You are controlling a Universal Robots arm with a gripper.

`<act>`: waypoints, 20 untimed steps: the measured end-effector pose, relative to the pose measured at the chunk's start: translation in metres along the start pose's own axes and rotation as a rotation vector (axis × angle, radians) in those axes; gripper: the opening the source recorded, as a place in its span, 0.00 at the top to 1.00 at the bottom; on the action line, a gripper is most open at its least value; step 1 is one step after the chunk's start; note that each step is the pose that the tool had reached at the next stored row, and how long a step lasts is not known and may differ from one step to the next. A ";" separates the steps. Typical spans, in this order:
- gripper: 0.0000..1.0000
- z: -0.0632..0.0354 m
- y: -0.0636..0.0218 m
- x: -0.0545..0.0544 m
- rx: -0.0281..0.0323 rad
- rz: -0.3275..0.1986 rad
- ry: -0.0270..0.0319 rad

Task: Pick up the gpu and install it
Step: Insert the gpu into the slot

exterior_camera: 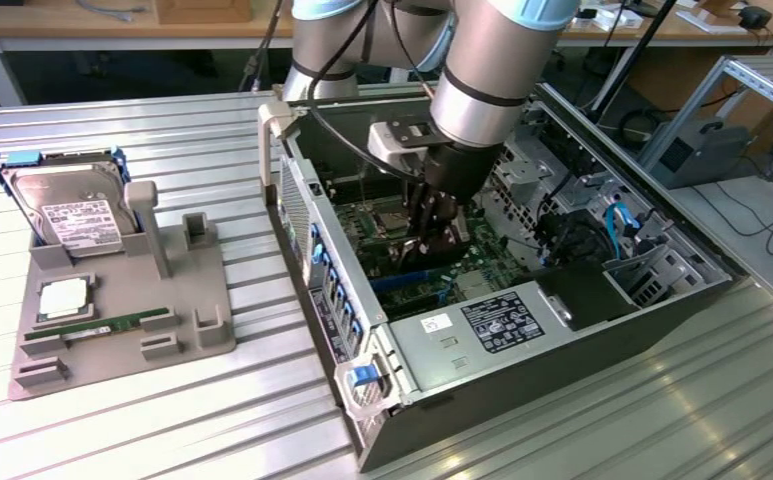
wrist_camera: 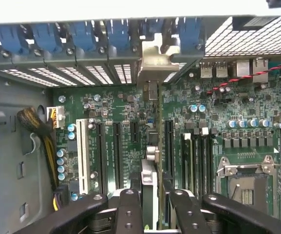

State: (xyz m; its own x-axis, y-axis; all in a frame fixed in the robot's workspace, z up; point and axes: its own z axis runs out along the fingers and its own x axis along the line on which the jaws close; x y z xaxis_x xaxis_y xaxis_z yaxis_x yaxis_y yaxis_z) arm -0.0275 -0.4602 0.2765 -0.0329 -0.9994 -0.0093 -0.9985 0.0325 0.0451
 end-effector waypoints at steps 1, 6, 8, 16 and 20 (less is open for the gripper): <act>0.73 -0.0029 -0.0007 0.000 0.0000 0.000 0.0001; 0.73 -0.0063 -0.0058 0.000 0.0001 -0.001 -0.0012; 0.73 -0.0064 -0.0058 0.000 0.0000 -0.001 -0.0011; 0.73 -0.0063 -0.0055 0.000 0.0447 -0.001 -0.0022; 0.73 -0.0061 -0.0021 -0.002 0.0447 -0.001 -0.0025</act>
State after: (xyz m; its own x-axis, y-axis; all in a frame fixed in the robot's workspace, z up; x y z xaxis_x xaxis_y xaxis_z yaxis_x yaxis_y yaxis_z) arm -0.0250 -0.4589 0.2825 -0.0315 -0.9994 -0.0118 -0.9995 0.0315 0.0004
